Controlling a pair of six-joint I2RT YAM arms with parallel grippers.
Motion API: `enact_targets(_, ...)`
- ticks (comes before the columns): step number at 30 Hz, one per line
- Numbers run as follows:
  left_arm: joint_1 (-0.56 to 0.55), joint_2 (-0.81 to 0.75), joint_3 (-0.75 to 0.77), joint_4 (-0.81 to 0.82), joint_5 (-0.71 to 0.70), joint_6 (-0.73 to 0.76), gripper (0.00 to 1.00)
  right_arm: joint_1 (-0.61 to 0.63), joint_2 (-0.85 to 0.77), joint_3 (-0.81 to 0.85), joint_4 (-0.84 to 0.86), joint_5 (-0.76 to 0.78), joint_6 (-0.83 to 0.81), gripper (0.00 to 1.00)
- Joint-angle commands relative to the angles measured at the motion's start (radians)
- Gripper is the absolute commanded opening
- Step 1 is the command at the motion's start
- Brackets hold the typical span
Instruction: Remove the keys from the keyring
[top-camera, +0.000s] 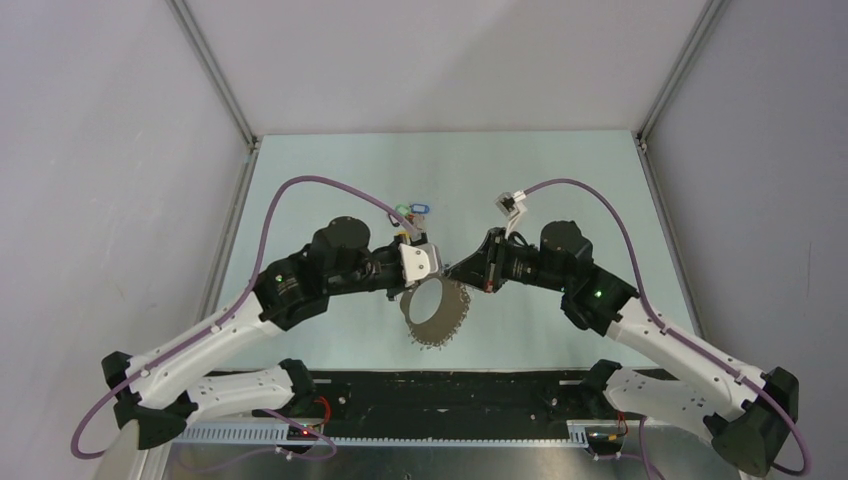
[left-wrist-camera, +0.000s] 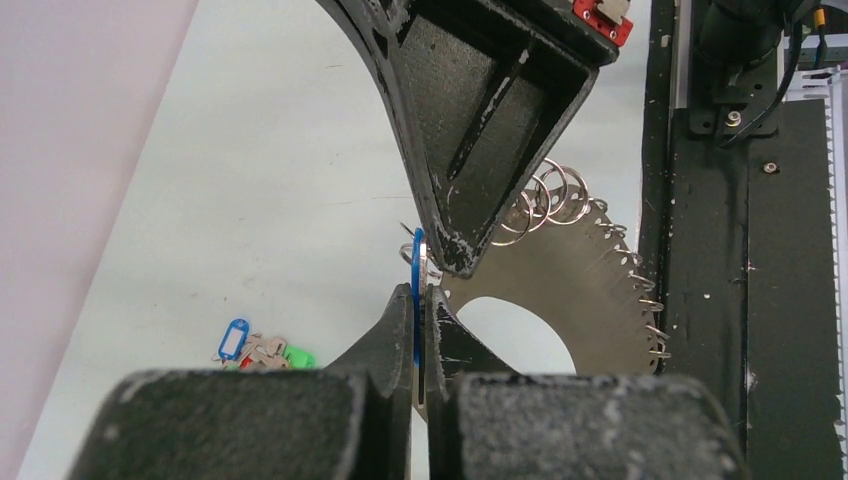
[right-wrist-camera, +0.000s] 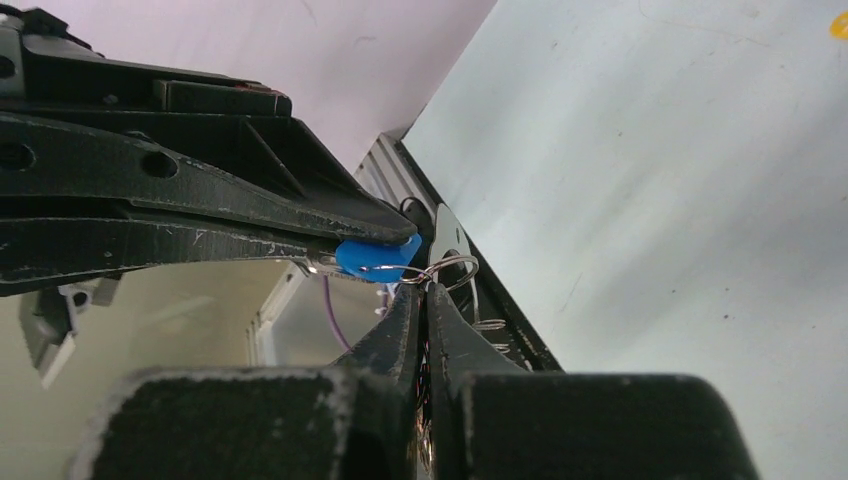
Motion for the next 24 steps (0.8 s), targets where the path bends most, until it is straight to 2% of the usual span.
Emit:
enact_targets(1,-0.004,-0.044,0.008,0.061,0.029,0.018,0.0,-0.021,-0.031,-0.015,0.004,0.031,0.058,0.09)
enact_targets(2,-0.004,-0.042,0.008,0.061,0.028,0.018,0.0,-0.019,-0.042,-0.015,0.011,0.017,0.043,0.16)
enact_targets(3,-0.005,-0.041,0.008,0.061,0.029,0.018,0.0,-0.016,-0.048,-0.015,0.017,0.013,0.006,0.3)
enact_targets(4,-0.005,-0.041,0.008,0.061,0.029,0.018,0.0,-0.014,-0.068,-0.015,0.014,0.013,-0.013,0.35)
enact_targets(5,-0.005,-0.041,0.008,0.06,0.03,0.018,0.0,-0.013,-0.079,-0.015,0.002,0.014,-0.057,0.44)
enact_targets(9,-0.005,-0.04,0.009,0.061,0.033,0.016,0.0,-0.018,-0.169,-0.015,-0.053,0.016,-0.163,0.63)
enact_targets(15,-0.005,-0.041,0.008,0.06,0.048,0.022,0.0,-0.035,-0.247,-0.016,-0.088,0.014,-0.348,0.62)
enact_targets(24,-0.005,-0.055,0.003,0.06,0.078,0.032,0.0,-0.036,-0.243,-0.015,0.004,0.051,-0.663,0.5)
